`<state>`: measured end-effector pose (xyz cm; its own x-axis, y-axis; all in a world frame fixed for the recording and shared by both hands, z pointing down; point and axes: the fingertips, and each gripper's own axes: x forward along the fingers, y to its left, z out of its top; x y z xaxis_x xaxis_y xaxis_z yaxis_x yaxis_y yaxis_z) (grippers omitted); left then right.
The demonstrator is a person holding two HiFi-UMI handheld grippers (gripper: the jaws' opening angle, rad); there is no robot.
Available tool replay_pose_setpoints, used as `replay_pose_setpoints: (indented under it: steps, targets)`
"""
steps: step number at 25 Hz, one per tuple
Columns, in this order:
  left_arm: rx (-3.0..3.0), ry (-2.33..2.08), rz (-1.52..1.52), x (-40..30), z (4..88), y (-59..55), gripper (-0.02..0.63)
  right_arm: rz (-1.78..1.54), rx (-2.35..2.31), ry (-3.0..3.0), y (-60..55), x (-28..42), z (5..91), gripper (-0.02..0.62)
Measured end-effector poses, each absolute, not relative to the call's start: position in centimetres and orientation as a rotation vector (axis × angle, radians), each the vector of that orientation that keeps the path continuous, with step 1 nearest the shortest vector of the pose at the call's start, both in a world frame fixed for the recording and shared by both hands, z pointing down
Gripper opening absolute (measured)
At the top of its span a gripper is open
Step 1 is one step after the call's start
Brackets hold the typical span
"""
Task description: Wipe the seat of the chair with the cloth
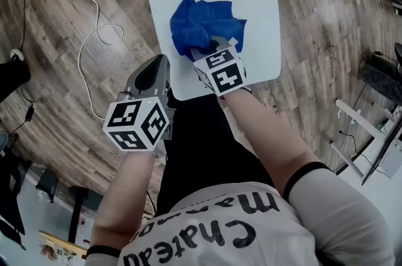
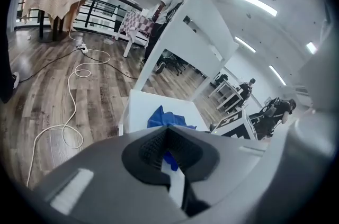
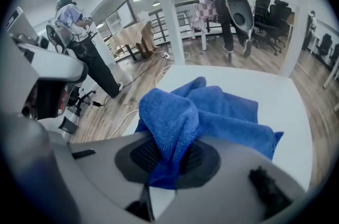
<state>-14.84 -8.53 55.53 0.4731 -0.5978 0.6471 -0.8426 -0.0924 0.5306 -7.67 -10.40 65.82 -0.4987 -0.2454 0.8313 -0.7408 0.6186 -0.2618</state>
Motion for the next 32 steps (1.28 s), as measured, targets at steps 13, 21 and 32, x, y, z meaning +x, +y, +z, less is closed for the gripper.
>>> replay_pose_setpoints:
  steps: [13,21,32]
  targets:
    - [1.869,-1.077,0.430,-7.0,55.9,-11.1,0.009,0.919,1.051,-1.992,-14.2,5.7,65.9,0.066]
    - [1.914,-1.021,0.448,-2.8,55.1,-13.5,0.009,0.989,1.197,-1.915,-15.9,13.2,65.9,0.066]
    - [1.940,-0.976,0.472,-1.0,54.9,-13.4,0.009,0.922,1.390,-1.777,-17.2,21.2,65.5,0.066]
